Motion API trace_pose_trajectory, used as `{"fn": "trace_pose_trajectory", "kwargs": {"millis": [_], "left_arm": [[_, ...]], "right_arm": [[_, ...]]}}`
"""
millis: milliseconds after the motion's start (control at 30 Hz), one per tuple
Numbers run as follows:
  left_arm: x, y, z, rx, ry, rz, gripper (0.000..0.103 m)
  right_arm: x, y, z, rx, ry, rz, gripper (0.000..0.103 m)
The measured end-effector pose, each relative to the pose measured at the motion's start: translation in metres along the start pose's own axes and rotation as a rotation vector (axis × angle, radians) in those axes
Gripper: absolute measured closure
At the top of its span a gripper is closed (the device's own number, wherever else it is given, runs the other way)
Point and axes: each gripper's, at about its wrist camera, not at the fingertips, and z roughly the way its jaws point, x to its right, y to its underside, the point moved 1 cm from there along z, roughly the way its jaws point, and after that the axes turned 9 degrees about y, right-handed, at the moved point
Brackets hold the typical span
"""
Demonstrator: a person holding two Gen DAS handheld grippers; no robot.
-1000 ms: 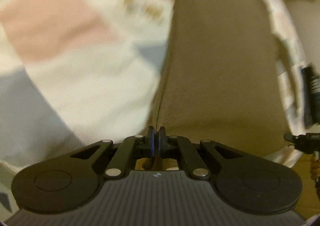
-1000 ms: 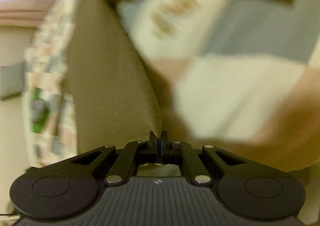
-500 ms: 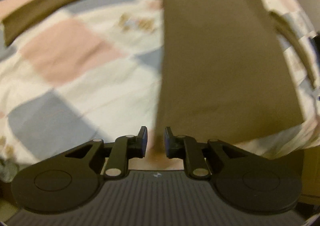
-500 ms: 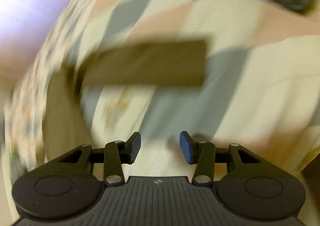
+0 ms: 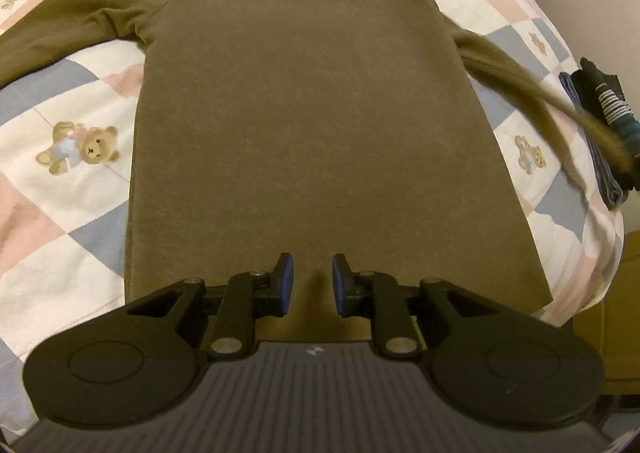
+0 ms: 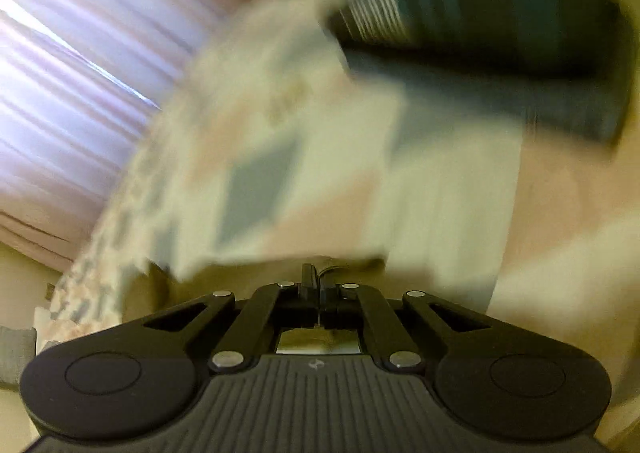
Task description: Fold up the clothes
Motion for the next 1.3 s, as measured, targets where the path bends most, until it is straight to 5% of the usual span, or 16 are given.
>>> {"fn": "trace_pose_trajectory", "kwargs": {"millis": [133,267,400,433,467,533,600,700,933,1100,1233,1300], "left_arm": [[-0.004,0.001,0.009,-0.027,0.002,-0.025,0.087],[-0.004,0.000,0.019,-0.039,0.021,-0.044,0.086],[-0.011,0.000,0.008,-0.011,0.012,-0.075,0.085],[-0.016,0.001,-0.002,0.011,0.000,-0.089,0.082],[-0.022,0.001,-0.012,0.031,-0.015,-0.102,0.077],[-0.042,0.005,-0.036,0.085,-0.070,-0.143,0.071],[-0.068,0.009,-0.062,0.145,-0.128,-0.203,0.071],[-0.122,0.018,-0.105,0.256,-0.232,-0.336,0.069],[-0.270,0.015,-0.177,0.469,-0.357,-0.589,0.054],[-0.369,0.002,-0.176,0.485,-0.278,-0.726,0.053],[-0.416,-0.007,-0.154,0.444,-0.207,-0.752,0.056],[-0.419,-0.011,-0.149,0.428,-0.209,-0.698,0.083]], "right_arm": [[0.005,-0.031,-0.047,0.162,0.038,-0.026,0.102],[0.030,-0.019,-0.010,0.031,0.189,-0.049,0.102],[0.073,0.012,0.054,-0.169,0.453,-0.008,0.090],[0.076,0.016,0.059,-0.174,0.507,-0.001,0.095],[0.074,0.017,0.058,-0.143,0.542,0.002,0.091],[0.059,0.013,0.048,-0.041,0.663,-0.009,0.047],[0.033,0.008,0.033,0.091,0.738,-0.058,0.041],[-0.020,0.017,0.029,0.127,0.570,-0.167,0.042],[-0.159,0.116,0.069,-0.133,0.160,-0.285,0.041],[-0.244,0.191,0.080,-0.253,0.040,-0.307,0.041],[-0.279,0.229,0.079,-0.297,0.039,-0.317,0.036],[-0.283,0.245,0.078,-0.318,0.057,-0.302,0.036]]}}
